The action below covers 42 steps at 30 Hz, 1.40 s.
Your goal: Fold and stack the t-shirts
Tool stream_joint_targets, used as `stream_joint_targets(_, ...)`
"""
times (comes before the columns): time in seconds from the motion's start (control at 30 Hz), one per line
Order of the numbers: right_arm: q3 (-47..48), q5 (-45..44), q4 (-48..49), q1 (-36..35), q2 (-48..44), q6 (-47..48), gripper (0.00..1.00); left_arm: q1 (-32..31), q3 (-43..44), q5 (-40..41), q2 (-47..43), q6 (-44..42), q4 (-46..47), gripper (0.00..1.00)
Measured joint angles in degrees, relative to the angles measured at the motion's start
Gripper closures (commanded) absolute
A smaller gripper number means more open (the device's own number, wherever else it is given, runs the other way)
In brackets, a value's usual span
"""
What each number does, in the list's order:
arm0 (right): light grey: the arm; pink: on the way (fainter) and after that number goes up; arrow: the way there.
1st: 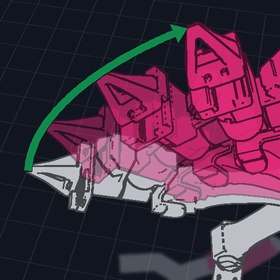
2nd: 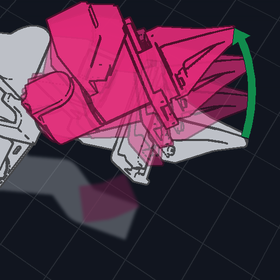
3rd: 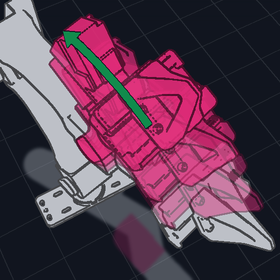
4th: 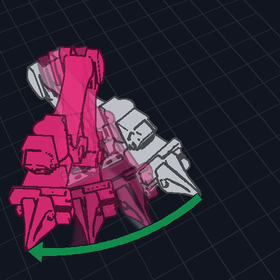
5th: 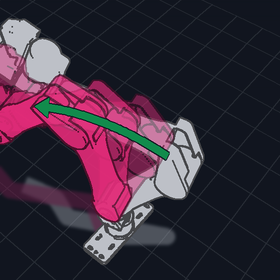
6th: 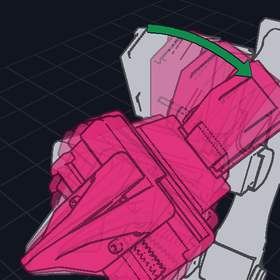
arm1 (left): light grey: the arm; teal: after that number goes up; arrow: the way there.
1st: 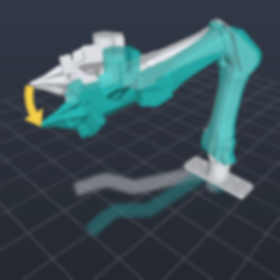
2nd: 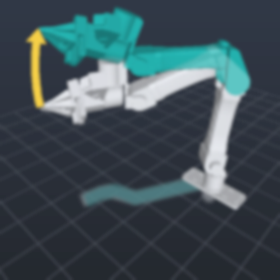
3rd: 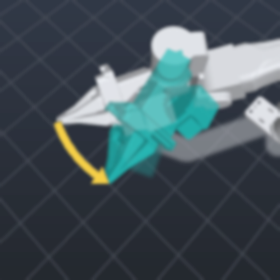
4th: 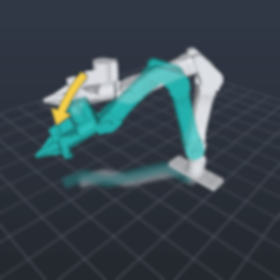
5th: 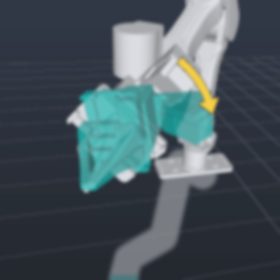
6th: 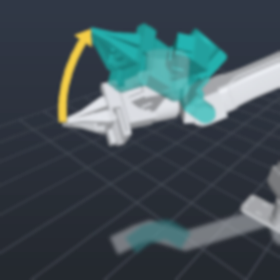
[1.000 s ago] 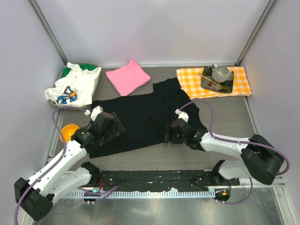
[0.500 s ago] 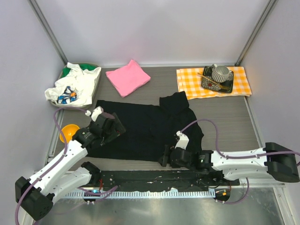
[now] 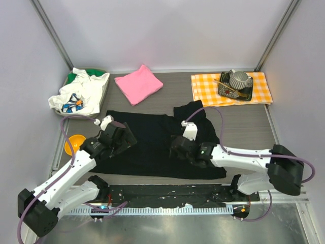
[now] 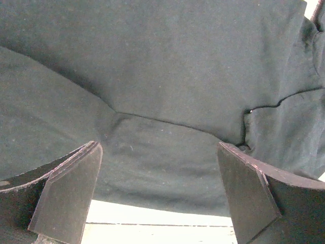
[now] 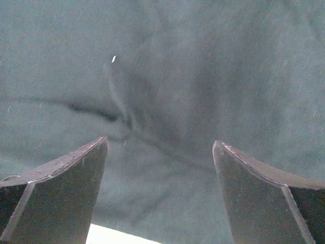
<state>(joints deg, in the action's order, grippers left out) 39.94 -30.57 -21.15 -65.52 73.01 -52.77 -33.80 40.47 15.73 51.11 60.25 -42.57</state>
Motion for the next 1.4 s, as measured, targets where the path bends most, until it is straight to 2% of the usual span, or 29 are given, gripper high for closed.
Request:
stream_joint_targets(0.13,2.4,1.6,5.1,8.7,7.0,6.0,0.1,0.0,1.0,-0.1,0.2,-0.6,0.0,0.0)
stream_joint_targets(0.4,2.4,9.2,12.0,25.7,13.4,9.6,0.1,0.0,1.9,-0.1,3.0,-1.2,0.3,0.0)
stream_joint_targets(0.87,6.4,11.4,20.7,29.7,21.6,15.5,0.1,0.0,2.7,0.2,8.8,-2.2,3.3,0.0)
stream_joint_targets(1.03,6.8,11.9,21.3,31.8,21.9,16.8,0.09,1.2,2.9,1.4,11.3,-2.3,4.0,0.0)
stream_joint_targets(1.4,6.7,9.7,5.3,33.4,15.7,18.3,0.08,4.8,14.1,1.7,19.7,-5.5,4.2,0.0)
